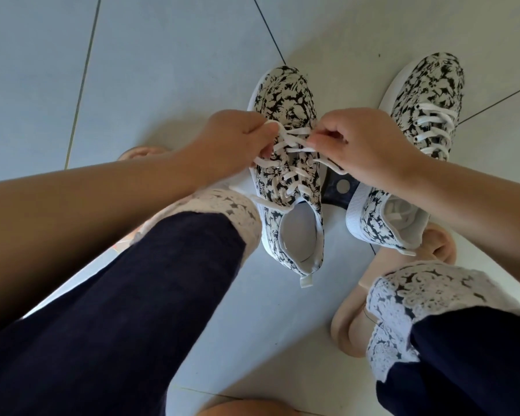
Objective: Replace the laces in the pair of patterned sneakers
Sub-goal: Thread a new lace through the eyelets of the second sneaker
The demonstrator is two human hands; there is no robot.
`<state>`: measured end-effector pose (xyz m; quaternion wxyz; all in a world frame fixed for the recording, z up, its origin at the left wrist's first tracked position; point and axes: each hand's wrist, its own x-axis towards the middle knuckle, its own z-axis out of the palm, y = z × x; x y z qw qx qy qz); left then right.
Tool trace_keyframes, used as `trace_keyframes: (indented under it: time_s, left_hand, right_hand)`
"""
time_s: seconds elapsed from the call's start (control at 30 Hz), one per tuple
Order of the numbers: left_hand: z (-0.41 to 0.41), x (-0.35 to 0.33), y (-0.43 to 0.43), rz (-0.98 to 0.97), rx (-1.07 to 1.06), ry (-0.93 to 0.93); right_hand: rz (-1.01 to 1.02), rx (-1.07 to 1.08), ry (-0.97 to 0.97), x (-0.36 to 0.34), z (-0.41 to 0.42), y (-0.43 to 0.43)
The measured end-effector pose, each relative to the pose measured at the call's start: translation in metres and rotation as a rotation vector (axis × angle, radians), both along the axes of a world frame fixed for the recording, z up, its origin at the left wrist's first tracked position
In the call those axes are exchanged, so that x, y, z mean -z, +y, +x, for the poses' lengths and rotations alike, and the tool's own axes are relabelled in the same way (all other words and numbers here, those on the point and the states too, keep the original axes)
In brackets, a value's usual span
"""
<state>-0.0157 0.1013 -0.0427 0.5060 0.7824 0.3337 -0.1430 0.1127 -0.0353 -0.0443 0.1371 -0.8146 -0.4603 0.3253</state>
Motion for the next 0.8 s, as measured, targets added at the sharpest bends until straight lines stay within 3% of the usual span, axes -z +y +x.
trace_keyframes:
  time_s: [0.13, 0.23, 0.37, 0.5, 0.7, 0.8]
  left_hand:
    - [-0.015, 0.010, 0.013, -0.107, -0.179, 0.097]
    - [-0.020, 0.012, 0.010, -0.122, -0.116, 0.116]
    - [-0.018, 0.010, 0.001, -0.166, -0.110, 0.012]
    - [-0.024, 0.010, -0.003, 0.032, -0.253, -0.086]
    - [-0.021, 0.010, -0.021, 0.157, 0.190, -0.076]
    - [-0.010, 0.013, -0.026, 0.212, 0.209, -0.071]
  right_hand:
    - [-0.011, 0.116, 0.076, 0.001, 0.007, -0.010]
    - [-0.003, 0.145, 0.096, 0.003, 0.005, -0.015]
    - [0.095, 0.129, -0.028, 0.000, 0.008, -0.019]
    - [0.137, 0.057, -0.088, -0.013, -0.001, -0.026]
    - [-0.002, 0.056, -0.046, -0.003, -0.026, -0.027]
    - [-0.007, 0.103, -0.022, -0.003, -0.027, -0.025]
